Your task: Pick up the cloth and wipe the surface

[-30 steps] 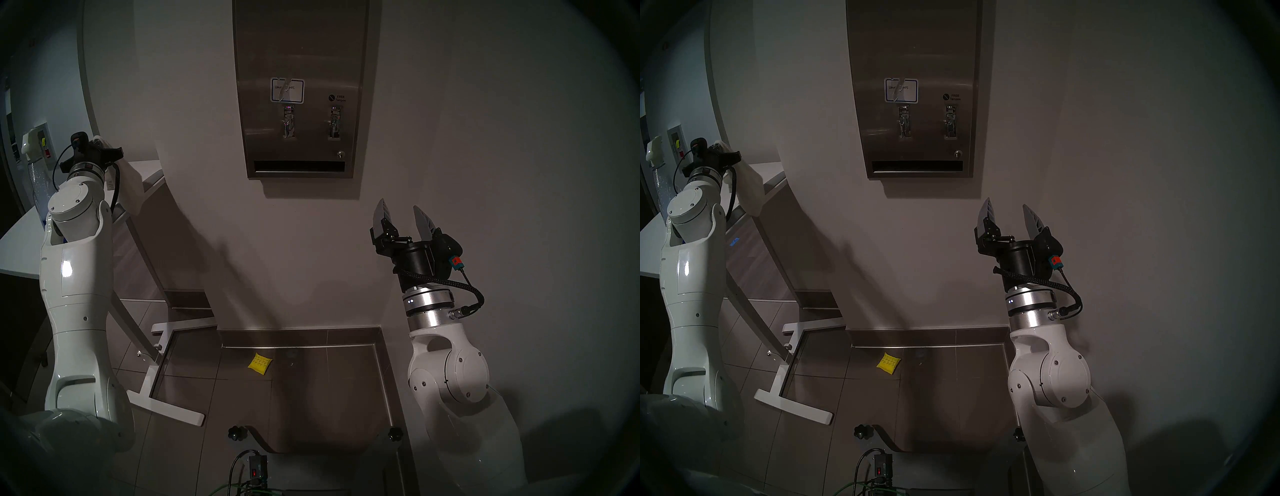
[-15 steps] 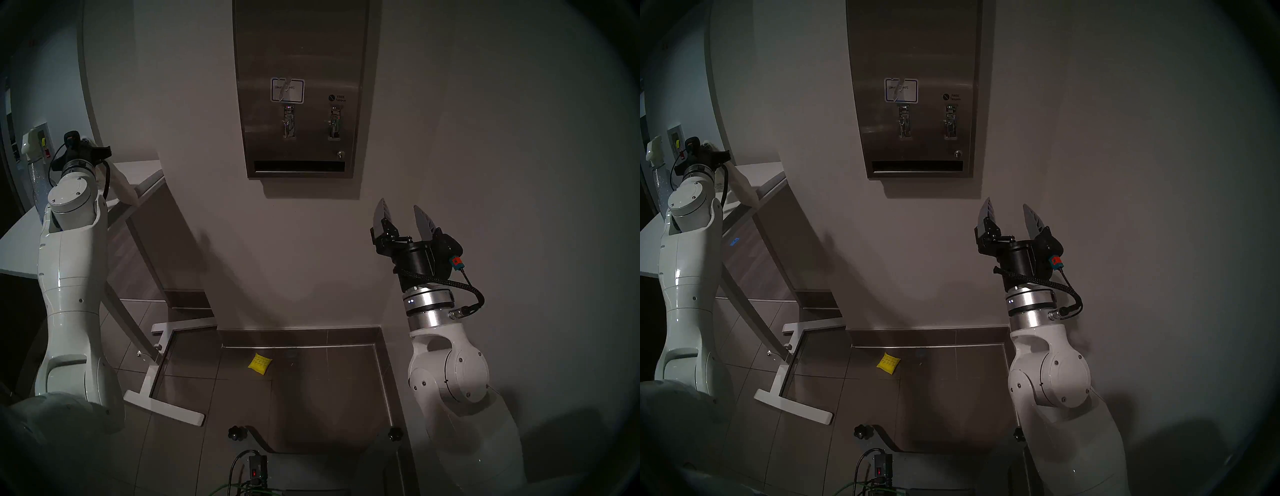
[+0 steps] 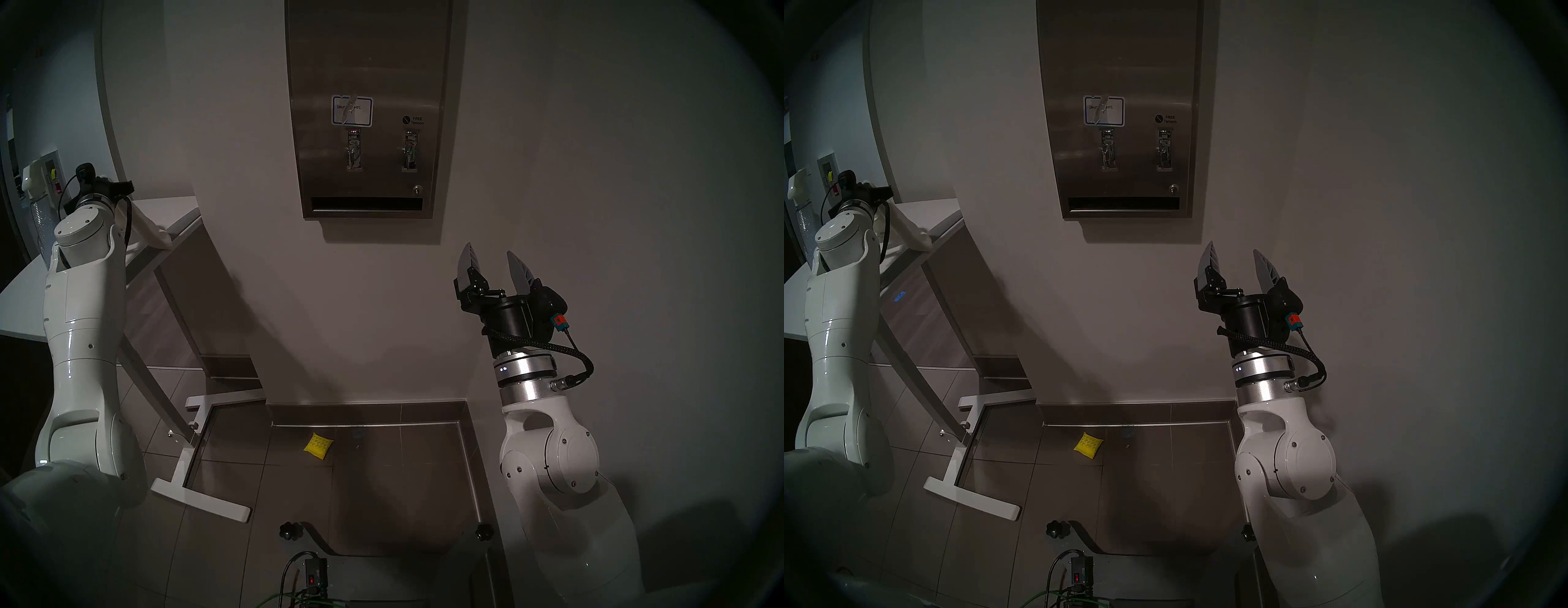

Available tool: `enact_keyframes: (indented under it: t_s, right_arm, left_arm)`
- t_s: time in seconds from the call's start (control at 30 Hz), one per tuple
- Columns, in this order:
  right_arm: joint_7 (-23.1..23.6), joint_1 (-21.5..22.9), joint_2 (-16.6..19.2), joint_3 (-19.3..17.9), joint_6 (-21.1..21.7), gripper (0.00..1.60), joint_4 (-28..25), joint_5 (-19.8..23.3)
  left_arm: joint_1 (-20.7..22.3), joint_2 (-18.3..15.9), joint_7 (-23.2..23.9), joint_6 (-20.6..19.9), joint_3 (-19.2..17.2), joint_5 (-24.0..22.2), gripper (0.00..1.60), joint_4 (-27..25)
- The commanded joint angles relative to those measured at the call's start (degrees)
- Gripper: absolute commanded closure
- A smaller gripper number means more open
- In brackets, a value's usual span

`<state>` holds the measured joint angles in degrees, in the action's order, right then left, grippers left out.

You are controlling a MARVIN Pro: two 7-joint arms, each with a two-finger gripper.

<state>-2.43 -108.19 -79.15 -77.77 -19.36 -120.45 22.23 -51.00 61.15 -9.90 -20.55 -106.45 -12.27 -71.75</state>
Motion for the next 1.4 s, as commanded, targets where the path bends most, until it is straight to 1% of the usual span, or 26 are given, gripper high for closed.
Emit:
enact_keyframes:
  t_s: [0.0, 0.03, 0.1, 0.43, 0.47, 0.5, 0.53, 0.6, 0.63, 0.67, 0.7, 0.73, 0.8, 0.97, 1.0, 1.07, 1.13, 1.23, 1.27, 1.3, 1.33, 1.37]
  right_arm:
    - [0.2, 0.7, -0.2, -0.1, -0.8, 0.00, -1.8, -0.2]
    - [0.2, 0.7, -0.2, -0.1, -0.8, 0.00, -1.8, -0.3]
    - [0.2, 0.6, -0.3, -0.1, -0.8, 0.00, -1.8, -0.3]
    - [0.4, 0.6, -0.4, -0.2, -0.8, 0.00, -1.8, -0.4]
    - [0.4, 0.6, -0.5, -0.2, -0.8, 0.00, -1.8, -0.4]
    - [0.4, 0.6, -0.5, -0.2, -0.8, 0.00, -1.8, -0.4]
    - [0.4, 0.6, -0.5, -0.2, -0.8, 0.00, -1.8, -0.4]
    - [0.5, 0.6, -0.5, -0.2, -0.8, 0.00, -1.8, -0.4]
    - [0.5, 0.6, -0.5, -0.3, -0.8, 0.00, -1.8, -0.4]
    - [0.5, 0.6, -0.6, -0.3, -0.7, 0.00, -1.8, -0.4]
    - [0.5, 0.6, -0.6, -0.3, -0.7, 0.00, -1.7, -0.4]
    - [0.5, 0.6, -0.6, -0.3, -0.7, 0.00, -1.7, -0.4]
    - [0.6, 0.6, -0.6, -0.3, -0.7, 0.00, -1.7, -0.4]
    - [0.6, 0.6, -0.7, -0.3, -0.7, 0.00, -1.7, -0.4]
    - [0.7, 0.6, -0.7, -0.3, -0.7, 0.00, -1.7, -0.4]
    - [0.7, 0.6, -0.7, -0.4, -0.7, 0.00, -1.7, -0.4]
    - [0.7, 0.6, -0.8, -0.4, -0.7, 0.00, -1.7, -0.4]
    - [0.8, 0.6, -0.8, -0.4, -0.7, 0.00, -1.7, -0.4]
    - [0.8, 0.6, -0.9, -0.4, -0.7, 0.00, -1.7, -0.4]
    - [0.8, 0.6, -0.9, -0.4, -0.7, 0.00, -1.7, -0.5]
    - [0.8, 0.6, -0.9, -0.4, -0.7, 0.00, -1.7, -0.5]
    - [0.9, 0.6, -0.9, -0.4, -0.7, 0.00, -1.7, -0.5]
  left_arm:
    - [7.2, -0.8, -0.2, -1.0, 0.0, -1.2, 0.00, 0.7]
    - [6.6, -1.1, -0.2, -1.1, 0.1, -1.6, 0.00, 0.2]
    - [7.7, -0.9, -0.3, -1.4, 0.2, -1.5, 0.00, 1.2]
    - [8.8, -1.0, -0.7, -1.7, 0.6, -1.8, 0.00, 2.4]
    - [9.6, -0.6, -1.6, -3.3, 0.3, -2.3, 0.00, 2.7]
    - [9.6, -0.6, -1.6, -3.3, 0.3, -2.3, 0.00, 2.7]
    - [10.5, 0.0, -2.3, -4.6, -0.6, -3.4, 0.00, 3.0]
    - [11.4, 0.3, -3.5, -6.2, -1.3, -4.4, 0.00, 3.5]
    - [11.9, 0.7, -4.0, -8.0, -2.5, -6.6, 0.00, 3.6]
    - [12.9, 0.9, -4.5, -8.8, -2.9, -7.0, 0.00, 4.4]
    - [12.4, 1.2, -4.6, -9.5, -3.9, -8.9, 0.00, 3.7]
    - [12.7, 1.2, -5.0, -10.1, -4.2, -9.3, 0.00, 3.8]
    - [13.3, 1.1, -5.3, -10.3, -3.9, -9.3, 0.00, 4.0]
    - [15.0, 0.9, -5.8, -12.3, -3.2, -10.7, 0.00, 4.1]
    - [16.3, 0.8, -6.1, -13.4, -2.6, -10.9, 0.00, 4.5]
    - [16.1, 0.7, -6.1, -13.7, -2.4, -11.3, 0.00, 4.1]
    - [16.3, 0.4, -6.6, -15.3, -1.6, -11.6, 0.00, 3.9]
    - [18.1, 0.3, -7.8, -16.8, -0.5, -11.4, 0.00, 5.0]
    - [17.7, 0.1, -8.0, -17.0, -0.1, -11.7, 0.00, 4.6]
    - [18.7, 0.2, -8.3, -17.4, 0.1, -11.5, 0.00, 5.3]
    - [18.2, -0.1, -8.4, -17.5, 0.6, -11.6, 0.00, 4.8]
    - [18.9, -0.1, -9.0, -17.7, 1.0, -11.3, 0.00, 5.4]
